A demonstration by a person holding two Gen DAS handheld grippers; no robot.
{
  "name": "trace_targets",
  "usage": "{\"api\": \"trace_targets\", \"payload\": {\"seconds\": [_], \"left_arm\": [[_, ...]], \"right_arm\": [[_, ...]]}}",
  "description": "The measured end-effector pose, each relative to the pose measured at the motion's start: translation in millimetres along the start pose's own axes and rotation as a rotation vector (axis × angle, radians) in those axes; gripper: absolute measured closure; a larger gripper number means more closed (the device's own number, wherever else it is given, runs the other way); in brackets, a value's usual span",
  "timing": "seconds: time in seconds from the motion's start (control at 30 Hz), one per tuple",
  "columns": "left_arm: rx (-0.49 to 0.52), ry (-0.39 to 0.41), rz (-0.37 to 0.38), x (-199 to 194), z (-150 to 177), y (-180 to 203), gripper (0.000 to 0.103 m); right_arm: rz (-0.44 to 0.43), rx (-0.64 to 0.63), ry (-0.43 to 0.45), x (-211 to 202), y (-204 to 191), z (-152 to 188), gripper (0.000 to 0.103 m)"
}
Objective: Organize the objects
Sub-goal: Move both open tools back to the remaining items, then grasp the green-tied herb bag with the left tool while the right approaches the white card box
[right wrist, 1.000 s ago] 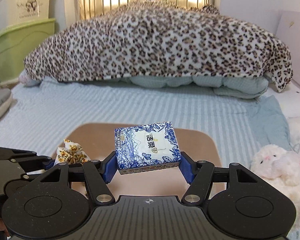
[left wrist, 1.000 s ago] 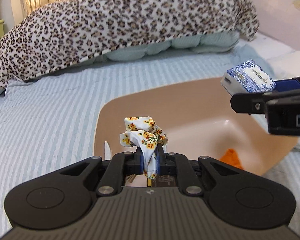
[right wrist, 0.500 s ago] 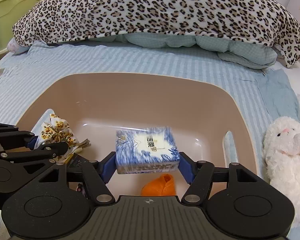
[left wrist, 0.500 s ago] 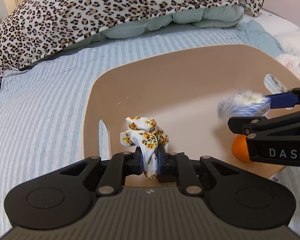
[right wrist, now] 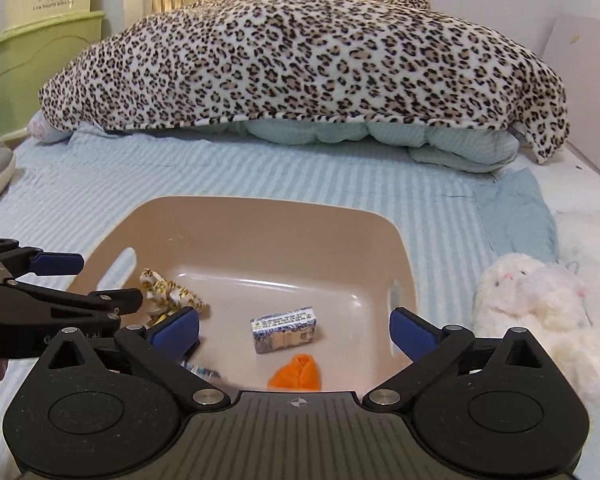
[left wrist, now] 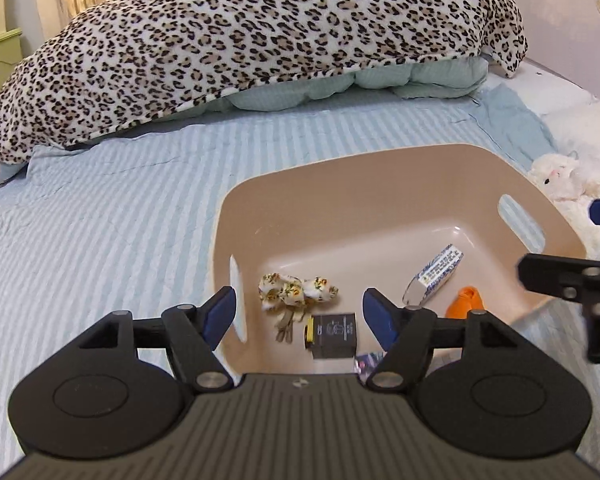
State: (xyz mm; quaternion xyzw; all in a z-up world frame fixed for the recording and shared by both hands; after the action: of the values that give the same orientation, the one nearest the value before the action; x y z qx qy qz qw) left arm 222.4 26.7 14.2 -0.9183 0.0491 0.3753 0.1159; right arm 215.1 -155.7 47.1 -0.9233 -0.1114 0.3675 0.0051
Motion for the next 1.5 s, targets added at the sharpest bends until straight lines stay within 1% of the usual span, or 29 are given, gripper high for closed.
{"api": "trace_targets", "payload": {"seconds": [0.13, 0.2, 0.23, 0.43, 0.57, 0.77, 0.9, 0.97, 1.1, 1.27, 1.4, 1.5], "left_arm": [[-0.002, -0.009, 0.018, -13, 13, 3, 0.031], [-0.007, 0.001, 0.022, -20, 20, 2, 0.030], [-0.010, 0.004, 0.022, -23, 23, 2, 0.028], [-0.014, -0.014, 0.049, -37, 41, 6, 0.027], [-0.005, -0.040, 0.072, -39, 57, 12, 0.027], [0.021, -0.111, 0.113, -28, 81, 27, 0.027], [0.048, -0.173, 0.167, -17, 96, 43, 0.027], [0.069, -0.201, 0.183, -10, 103, 50, 0.027], [0.095, -0.230, 0.205, 1, 112, 63, 0.027], [0.097, -0.253, 0.275, 13, 115, 77, 0.027], [0.125, -0.223, 0.271, 21, 112, 90, 0.027], [0.114, -0.199, 0.272, 29, 107, 93, 0.023]], "right_arm": [[0.000, 0.019, -0.017, -13, 7, 14, 0.000], [0.008, 0.026, -0.019, -18, 10, 23, 0.000], [0.009, 0.030, -0.023, -19, 11, 28, 0.000], [0.018, 0.044, -0.071, -20, 17, 53, 0.000], [0.028, 0.043, -0.099, -20, 19, 69, 0.000], [0.035, 0.067, -0.142, -14, 29, 88, 0.000], [0.044, 0.073, -0.171, -8, 36, 99, 0.000], [0.049, 0.081, -0.185, -4, 39, 104, 0.000], [0.049, 0.099, -0.209, 3, 45, 111, 0.000], [0.058, 0.092, -0.235, 13, 46, 119, 0.000], [0.060, 0.083, -0.251, 20, 45, 124, 0.000], [0.061, 0.075, -0.261, 25, 43, 127, 0.000]]}}
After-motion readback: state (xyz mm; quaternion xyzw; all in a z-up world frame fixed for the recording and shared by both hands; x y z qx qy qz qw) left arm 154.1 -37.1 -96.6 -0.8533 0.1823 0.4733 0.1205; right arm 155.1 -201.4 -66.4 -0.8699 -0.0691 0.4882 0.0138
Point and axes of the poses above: each gripper's, at about its wrist camera, not at the fingertips, and x roughly the way its jaws point, y to its right, z to its underside, the point moved 3 cm from there along x, roughly the way its jaws point, and after that the axes turned 8 degrees about x, right-handed, at the moved point
